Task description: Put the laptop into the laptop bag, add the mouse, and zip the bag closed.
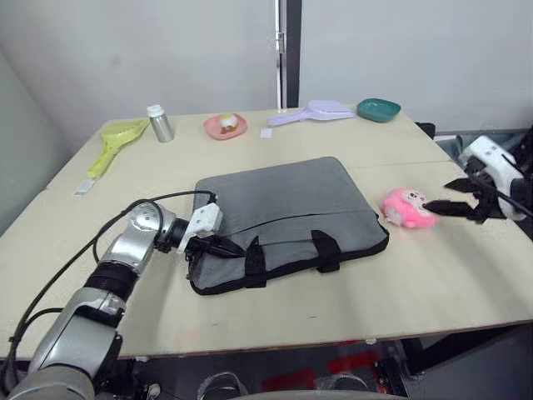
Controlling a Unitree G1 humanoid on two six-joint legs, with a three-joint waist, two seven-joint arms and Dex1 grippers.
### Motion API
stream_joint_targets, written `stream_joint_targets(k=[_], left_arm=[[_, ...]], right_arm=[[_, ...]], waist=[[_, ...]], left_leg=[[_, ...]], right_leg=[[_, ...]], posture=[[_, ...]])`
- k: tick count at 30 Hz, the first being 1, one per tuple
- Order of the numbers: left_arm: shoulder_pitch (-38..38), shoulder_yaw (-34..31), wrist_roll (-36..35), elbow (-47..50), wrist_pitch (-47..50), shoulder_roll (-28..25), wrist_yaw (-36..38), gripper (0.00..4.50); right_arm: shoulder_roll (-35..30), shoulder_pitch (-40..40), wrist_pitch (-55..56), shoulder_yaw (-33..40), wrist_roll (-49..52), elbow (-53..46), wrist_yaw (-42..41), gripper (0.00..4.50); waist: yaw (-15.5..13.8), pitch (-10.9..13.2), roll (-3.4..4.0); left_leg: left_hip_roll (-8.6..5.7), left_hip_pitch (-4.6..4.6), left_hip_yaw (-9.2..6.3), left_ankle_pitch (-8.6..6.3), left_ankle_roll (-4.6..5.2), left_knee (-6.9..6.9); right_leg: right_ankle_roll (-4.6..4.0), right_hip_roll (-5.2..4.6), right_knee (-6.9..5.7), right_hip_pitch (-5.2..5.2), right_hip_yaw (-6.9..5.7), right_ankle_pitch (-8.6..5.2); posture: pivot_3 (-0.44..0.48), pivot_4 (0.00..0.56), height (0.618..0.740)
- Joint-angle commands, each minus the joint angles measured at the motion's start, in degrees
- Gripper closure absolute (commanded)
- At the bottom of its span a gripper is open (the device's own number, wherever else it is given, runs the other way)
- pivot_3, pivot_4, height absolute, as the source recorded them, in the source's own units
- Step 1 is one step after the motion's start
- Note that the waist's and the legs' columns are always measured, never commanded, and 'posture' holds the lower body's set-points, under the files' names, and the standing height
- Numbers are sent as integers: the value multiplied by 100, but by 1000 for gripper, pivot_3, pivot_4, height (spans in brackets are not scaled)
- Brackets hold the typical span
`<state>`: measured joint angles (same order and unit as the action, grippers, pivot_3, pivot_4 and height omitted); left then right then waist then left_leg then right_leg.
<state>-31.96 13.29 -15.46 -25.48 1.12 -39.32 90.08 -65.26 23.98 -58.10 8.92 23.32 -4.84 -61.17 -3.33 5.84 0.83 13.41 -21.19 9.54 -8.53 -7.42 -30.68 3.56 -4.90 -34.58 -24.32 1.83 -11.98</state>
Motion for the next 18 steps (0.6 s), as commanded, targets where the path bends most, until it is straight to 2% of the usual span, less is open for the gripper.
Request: stream_joint_targets(k=[1,4,7,11,14,17,18], left_arm=[[311,-190,-374,629,1427,-567,199,4500],[550,-616,-624,921,1806,-969,43,4500],[907,-981,-851,1300,2081,-1388,43,4500],[1749,-1579,-912,1787,1603,-1795,20,4500],[2271,-1888,-783,2072,786,-1661,-190,4500],[2476,-1892,-518,2274,77,-1418,-531,4500],[2502,-1888,-533,2325,139,-1401,-600,4098]], right_arm=[[288,-171,-76,-3,150,-305,242,29],[462,-301,15,3,204,-345,347,29],[487,-418,68,207,466,-586,187,29],[449,-753,158,667,1015,-1242,-171,29],[472,-1017,58,887,1369,-1746,-202,29],[524,-1200,17,1155,1616,-2024,-88,29],[537,-1266,-11,1282,1696,-2084,-41,0]], waist=[[14,31,-12],[-2,73,-41],[-41,107,-45],[-145,120,-52],[-246,129,-65],[-340,134,-69],[-346,137,-71]], left_leg=[[0,-9,6,0,0,0],[1,-82,4,4,6,-8],[4,-97,5,2,50,-27],[38,-121,5,-46,52,-61],[75,-119,5,-75,40,-94],[79,-116,1,-76,40,-113],[79,-116,-2,-77,40,-134]], right_leg=[[-2,1,-3,-18,5,1],[-11,7,-4,-89,0,5],[-21,11,-7,-97,-1,1],[-18,36,10,-97,-13,0],[-18,69,16,-83,-15,0],[-40,69,0,-76,-17,-12],[-47,66,-18,-75,-14,-17]], posture=[[0,150,740],[0,150,740],[0,150,740],[0,150,740],[0,150,740],[0,150,740],[0,150,740]])
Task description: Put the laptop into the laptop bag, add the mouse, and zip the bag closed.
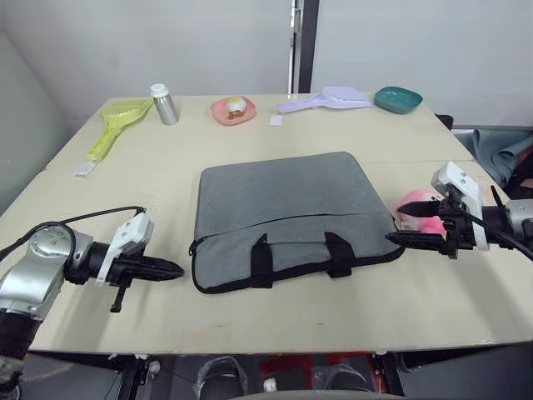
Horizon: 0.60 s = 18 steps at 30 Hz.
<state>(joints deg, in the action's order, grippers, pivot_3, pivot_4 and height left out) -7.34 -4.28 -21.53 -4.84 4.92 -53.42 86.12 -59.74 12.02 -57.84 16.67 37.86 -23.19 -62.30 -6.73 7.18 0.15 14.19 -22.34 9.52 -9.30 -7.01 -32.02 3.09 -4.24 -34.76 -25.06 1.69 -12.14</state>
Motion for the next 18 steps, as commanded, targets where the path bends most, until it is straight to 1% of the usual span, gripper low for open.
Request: stream_joint_targets(k=[1,2,3,4,6,7,9,10,12,14,16,18], left_arm=[[79,-150,18,327,-96,-3,-258,3977],[162,-204,-76,443,-18,-25,-257,3778],[214,-237,-143,520,22,-44,-249,3348],[312,-310,-130,564,-113,-26,-309,3011],[387,-393,139,414,-855,127,-541,2262],[403,-403,262,316,-1239,195,-615,1980],[366,-385,476,115,-1890,305,-765,1192],[352,-303,573,-3,-2211,334,-737,859],[334,-133,704,-263,-2914,459,-659,859],[314,49,818,-575,-3482,508,-521,859],[190,224,951,-989,-4089,532,-420,859],[-34,379,1037,-1388,-4510,594,-404,859]], right_arm=[[-15,-161,-82,643,314,-290,110,0],[-41,-302,-101,759,339,-329,124,0],[-65,-396,-104,823,354,-348,138,0],[-96,-545,-77,837,318,-356,139,0],[-130,-722,84,735,178,-284,183,0],[-154,-761,149,627,95,-228,219,0],[-212,-792,275,424,-75,-133,277,0],[-238,-768,372,168,-288,14,357,0],[-156,-640,507,-284,-547,411,445,0],[-5,-443,612,-387,-520,784,413,0],[-26,-319,796,-545,-676,1051,391,0],[-71,-239,926,-696,-790,1179,334,0]], waist=[[-6,6,-8],[-4,8,-10],[2,8,-11],[15,8,-12],[40,8,-12],[60,8,-11],[94,8,-11],[109,7,-10],[132,3,-16],[134,3,-16],[130,4,-15],[115,4,-15]], left_leg=[[0,1,-1,-1,0,-14],[0,5,-1,-2,-1,-30],[0,13,-1,-2,-2,-36],[0,28,2,-7,-9,-40],[1,41,2,-29,-46,-44],[1,41,2,-28,-45,-47],[1,42,2,-26,-43,-62],[1,42,2,-26,-42,-69],[4,43,0,-26,-42,-85],[2,40,2,-26,-42,-99],[0,36,3,-24,-37,-106],[2,36,1,-3,-5,-106]], right_leg=[[0,-1,-14,0,3,0],[1,-1,-33,-1,8,0],[1,-1,-42,2,12,1],[2,-1,-49,13,17,1],[3,-3,-56,23,18,0],[4,-3,-60,22,19,1],[6,-2,-78,22,24,2],[6,-2,-86,21,26,2],[7,-1,-94,22,27,2],[9,-3,-97,22,31,3],[10,-5,-100,19,34,4],[11,-3,-108,18,32,5]], posture=[[0,150,740],[0,150,740],[0,150,740],[0,150,740],[0,150,740],[0,150,740],[0,150,740],[0,150,740],[0,150,740],[0,150,740],[0,150,740],[0,150,740]])
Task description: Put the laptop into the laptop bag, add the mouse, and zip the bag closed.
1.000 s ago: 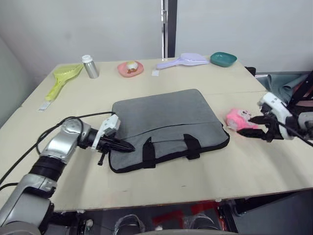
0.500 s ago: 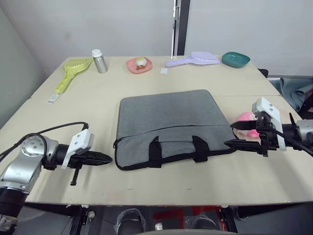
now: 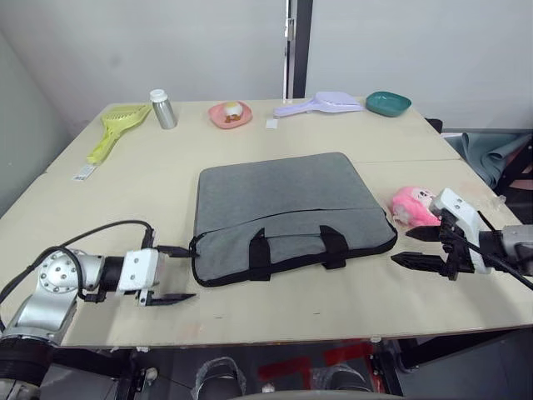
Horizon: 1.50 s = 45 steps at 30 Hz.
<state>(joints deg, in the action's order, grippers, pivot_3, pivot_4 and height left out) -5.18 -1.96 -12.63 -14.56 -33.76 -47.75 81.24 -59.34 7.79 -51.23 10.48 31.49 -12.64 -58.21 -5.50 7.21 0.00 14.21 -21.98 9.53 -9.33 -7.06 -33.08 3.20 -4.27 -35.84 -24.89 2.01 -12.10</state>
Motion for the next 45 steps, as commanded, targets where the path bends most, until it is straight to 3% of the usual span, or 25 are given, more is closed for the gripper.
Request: stream_joint_targets(k=[1,9,13,20,27,36,39,45], left_arm=[[-371,215,159,-588,-779,69,70,859],[-1032,546,138,-1517,-1200,533,-68,859],[-1077,666,-32,-1530,-1120,604,77,1985],[-1082,627,-168,-1426,-783,467,114,4474],[-1337,572,-110,-1901,-730,147,398,4492],[-1654,605,-48,-2092,-570,190,421,4492],[-1631,613,-42,-2021,-513,171,406,4500],[-1553,555,-142,-1748,-22,100,350,4500]], right_arm=[[-109,233,294,-121,-174,168,-96,0],[-142,171,447,-392,-413,109,-111,0],[-106,147,469,-365,-423,94,-100,0],[-227,42,667,-135,-495,139,-158,0],[-182,297,1881,-840,-1607,36,183,0],[71,742,2180,-1853,-2480,-451,351,0],[104,818,2276,-2071,-2688,-391,267,756],[188,881,2335,-2072,-2644,-343,14,2837]], waist=[[-21,0,0],[-80,-6,2],[-72,-7,3],[-64,-7,3],[18,-7,3],[13,-7,4],[8,-7,4],[22,-7,4]], left_leg=[[1,1,-1,2,3,0],[-3,6,-3,-10,-8,-51],[-5,6,-2,-18,-21,-73],[-4,8,-2,-18,-21,-77],[1,8,-2,-19,-24,-76],[1,13,1,-19,-26,-76],[-1,11,3,-19,-26,-78],[0,13,1,-20,-28,-77]], right_leg=[[0,1,-3,0,0,0],[-1,-10,-54,5,11,1],[-1,-16,-81,2,17,1],[-1,-14,-89,2,19,1],[0,-6,-97,1,22,0],[0,-4,-108,-9,28,-1],[0,-6,-108,-11,31,-1],[0,-5,-109,-10,31,-1]], posture=[[0,150,740],[0,150,740],[0,150,740],[0,150,740],[0,150,740],[0,150,740],[0,150,740],[0,150,740]])
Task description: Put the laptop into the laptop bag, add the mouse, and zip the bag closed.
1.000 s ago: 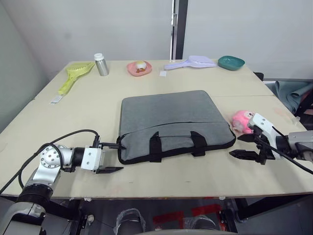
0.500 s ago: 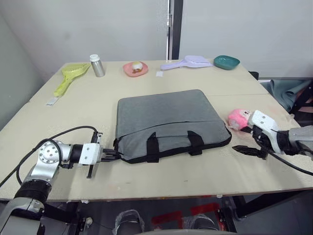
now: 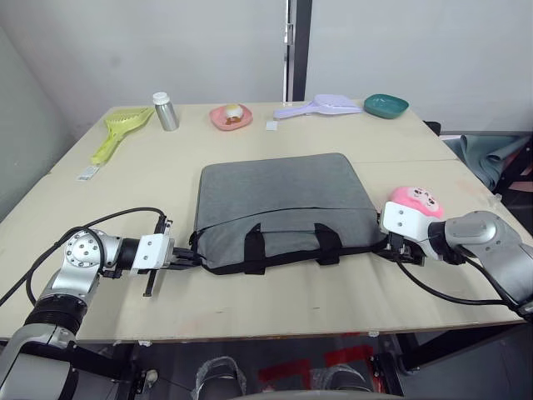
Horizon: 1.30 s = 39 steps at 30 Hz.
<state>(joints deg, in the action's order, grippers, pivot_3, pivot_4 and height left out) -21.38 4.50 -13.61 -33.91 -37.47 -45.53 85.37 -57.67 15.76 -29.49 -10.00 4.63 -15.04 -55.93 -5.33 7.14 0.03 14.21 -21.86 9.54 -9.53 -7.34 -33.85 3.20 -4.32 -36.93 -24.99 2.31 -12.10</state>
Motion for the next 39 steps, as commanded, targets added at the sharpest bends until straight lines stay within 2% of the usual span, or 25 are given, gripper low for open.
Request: stream_joint_targets(k=[1,5,9,12,16,22,26,27,32,37,38,39], left_arm=[[100,-112,-139,311,745,-198,-31,4500],[256,-160,-285,603,2063,-667,202,4500],[235,-252,-243,411,2764,-1107,322,4500],[70,-373,-205,158,2965,-1226,227,4500],[-236,-472,37,-488,2767,-1358,65,4500],[-724,-476,414,-1443,2353,-1374,-179,4500],[-861,-396,574,-1683,2212,-1367,-123,4500],[-873,-381,576,-1675,2313,-1360,-60,4500],[-995,-279,599,-1549,3175,-1452,305,2697],[-1240,-45,1010,-1641,4109,-1762,360,815],[-1308,-27,1028,-1614,4372,-1864,500,447],[-1348,-19,1037,-1577,4566,-1932,605,434]], right_arm=[[38,123,177,-59,37,-97,-263,3221],[197,287,133,-236,22,-199,-409,4476],[537,472,-100,-401,180,-572,-491,4476],[813,655,-312,-568,234,-753,-516,4476],[1179,995,-520,-968,149,-801,-573,4476],[1250,1068,-720,-1377,176,-1036,-783,4476],[1318,1078,-876,-1373,216,-999,-739,4476],[1352,1098,-1066,-1305,346,-978,-768,4138],[1132,1074,-1633,-776,1065,-1166,-1094,2415],[791,916,-2154,-150,1854,-1338,-1272,609],[726,843,-2285,184,2106,-1342,-1283,234],[678,786,-2380,429,2302,-1347,-1282,22]], waist=[[10,0,0],[71,2,-5],[157,3,-4],[174,3,-4],[166,3,-6],[90,2,-10],[61,1,-11],[61,0,-12],[13,1,-12],[-28,3,-16],[-30,5,-18],[-33,8,-23]], left_leg=[[0,0,0,0,0,0],[6,1,0,0,-4,0],[8,0,-1,-1,-10,9],[8,1,0,-1,-11,10],[6,2,-2,0,-12,8],[5,-3,-5,0,-17,9],[6,-4,-11,0,-20,11],[5,-4,-11,0,-20,10],[6,-2,-15,1,-24,10],[6,-5,-18,0,-25,10],[6,-7,-19,0,-25,9],[6,-8,-19,0,-24,9]], right_leg=[[0,0,0,1,0,0],[0,6,-5,-2,2,0],[-5,14,-5,-11,4,-3],[-5,14,-5,-14,4,-4],[-6,13,-7,-13,2,-4],[-7,11,2,-10,-2,-4],[-7,12,0,-11,-7,-4],[-7,11,0,-10,-6,-4],[-7,11,-9,-10,-7,-4],[-8,10,-6,-11,-11,-5],[-9,10,-4,-11,-11,-5],[-9,10,-3,-11,-11,-5]], posture=[[0,150,740],[0,150,740],[0,150,740],[0,150,740],[0,150,740],[0,150,740],[0,150,740],[0,150,740],[0,150,740],[0,150,740],[0,150,740],[0,150,740]])
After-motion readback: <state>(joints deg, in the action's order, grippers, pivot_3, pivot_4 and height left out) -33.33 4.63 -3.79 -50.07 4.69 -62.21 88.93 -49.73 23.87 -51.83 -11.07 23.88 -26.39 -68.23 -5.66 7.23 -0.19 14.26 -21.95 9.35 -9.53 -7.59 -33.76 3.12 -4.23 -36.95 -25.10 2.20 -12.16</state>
